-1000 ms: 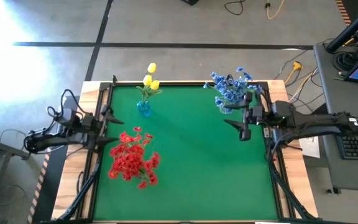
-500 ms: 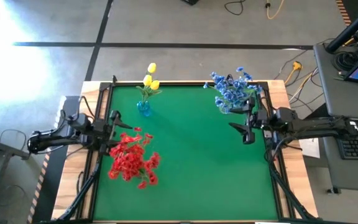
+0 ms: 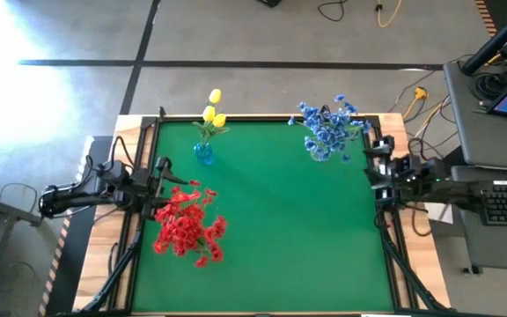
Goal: Sort flowers into vase by color
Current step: Return to Home Position
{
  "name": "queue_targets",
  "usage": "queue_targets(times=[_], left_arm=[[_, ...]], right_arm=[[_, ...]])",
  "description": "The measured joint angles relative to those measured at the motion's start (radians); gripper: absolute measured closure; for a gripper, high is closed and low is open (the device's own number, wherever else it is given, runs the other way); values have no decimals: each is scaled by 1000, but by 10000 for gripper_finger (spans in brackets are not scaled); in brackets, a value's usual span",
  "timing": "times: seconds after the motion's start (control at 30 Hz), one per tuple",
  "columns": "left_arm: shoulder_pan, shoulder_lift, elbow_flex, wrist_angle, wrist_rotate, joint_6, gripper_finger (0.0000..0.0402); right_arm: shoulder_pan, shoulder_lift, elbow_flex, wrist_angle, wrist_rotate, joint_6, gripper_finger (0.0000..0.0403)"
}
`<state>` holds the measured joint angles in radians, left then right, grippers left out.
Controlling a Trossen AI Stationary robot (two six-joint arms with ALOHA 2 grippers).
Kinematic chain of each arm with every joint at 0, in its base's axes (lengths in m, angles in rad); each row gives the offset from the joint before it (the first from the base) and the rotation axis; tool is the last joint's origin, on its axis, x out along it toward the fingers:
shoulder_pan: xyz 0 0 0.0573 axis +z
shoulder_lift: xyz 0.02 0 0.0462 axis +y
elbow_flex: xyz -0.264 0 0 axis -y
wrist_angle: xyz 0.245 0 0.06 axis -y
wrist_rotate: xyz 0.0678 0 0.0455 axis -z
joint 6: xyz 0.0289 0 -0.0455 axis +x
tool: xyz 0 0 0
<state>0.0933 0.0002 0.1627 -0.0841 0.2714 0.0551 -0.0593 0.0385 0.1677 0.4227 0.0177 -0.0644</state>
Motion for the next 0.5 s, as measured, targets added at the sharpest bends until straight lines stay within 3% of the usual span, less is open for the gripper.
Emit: queue_targets(times=[0.23,0.5], left_arm=[[0,0,13,-13,-64,-6,215],[0,0,12,-37,-95,67,304]], right_arm=[[0,-10,-3,-32,-22,12,158],[0,-18,-31,-61,-19,5,158]])
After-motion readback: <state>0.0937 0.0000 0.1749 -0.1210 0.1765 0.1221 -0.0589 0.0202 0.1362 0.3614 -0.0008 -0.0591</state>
